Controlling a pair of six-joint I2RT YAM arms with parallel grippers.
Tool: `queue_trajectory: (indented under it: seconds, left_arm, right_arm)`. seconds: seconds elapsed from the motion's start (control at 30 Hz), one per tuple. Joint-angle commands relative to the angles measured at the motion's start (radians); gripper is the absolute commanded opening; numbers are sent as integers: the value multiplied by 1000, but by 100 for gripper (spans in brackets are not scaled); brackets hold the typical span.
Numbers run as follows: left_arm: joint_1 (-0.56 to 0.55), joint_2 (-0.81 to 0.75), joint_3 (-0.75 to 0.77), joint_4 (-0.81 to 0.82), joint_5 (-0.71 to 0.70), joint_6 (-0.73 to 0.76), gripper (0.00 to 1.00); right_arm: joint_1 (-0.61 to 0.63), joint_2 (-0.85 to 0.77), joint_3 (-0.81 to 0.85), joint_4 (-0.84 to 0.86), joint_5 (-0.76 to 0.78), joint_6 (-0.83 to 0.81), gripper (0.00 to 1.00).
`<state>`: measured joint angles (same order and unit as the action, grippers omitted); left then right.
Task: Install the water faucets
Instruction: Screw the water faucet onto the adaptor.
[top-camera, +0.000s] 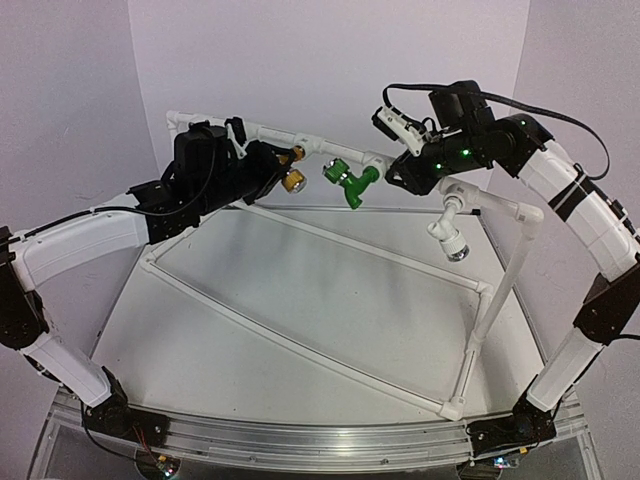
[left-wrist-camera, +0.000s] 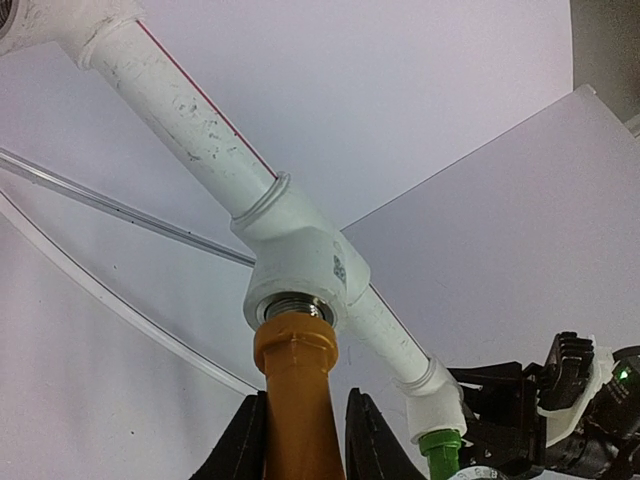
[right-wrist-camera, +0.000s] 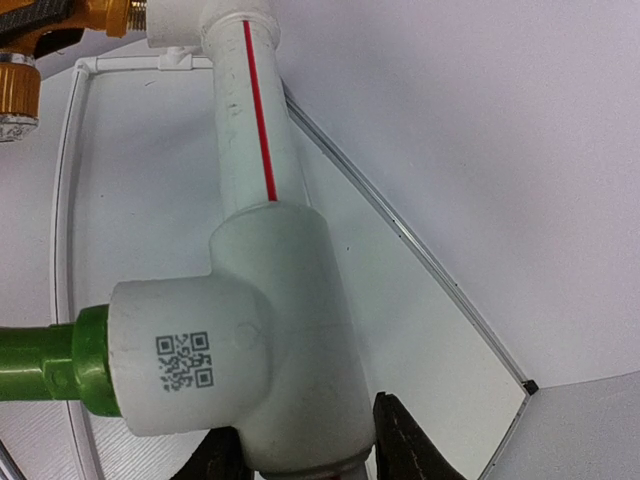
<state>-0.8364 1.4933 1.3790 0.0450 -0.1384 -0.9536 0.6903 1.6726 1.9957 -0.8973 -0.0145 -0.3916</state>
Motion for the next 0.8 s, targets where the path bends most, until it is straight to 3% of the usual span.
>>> queue_trajectory:
  seconds: [0.0,0.77]
  left_arm:
    - [-13,40,80,124,123,86,0]
    - [-25,86,94,130,98,255,0]
  right_arm:
    - [47,104,-76,-5,-169,308,0]
    - [48,102,-87,-3,-172,312,0]
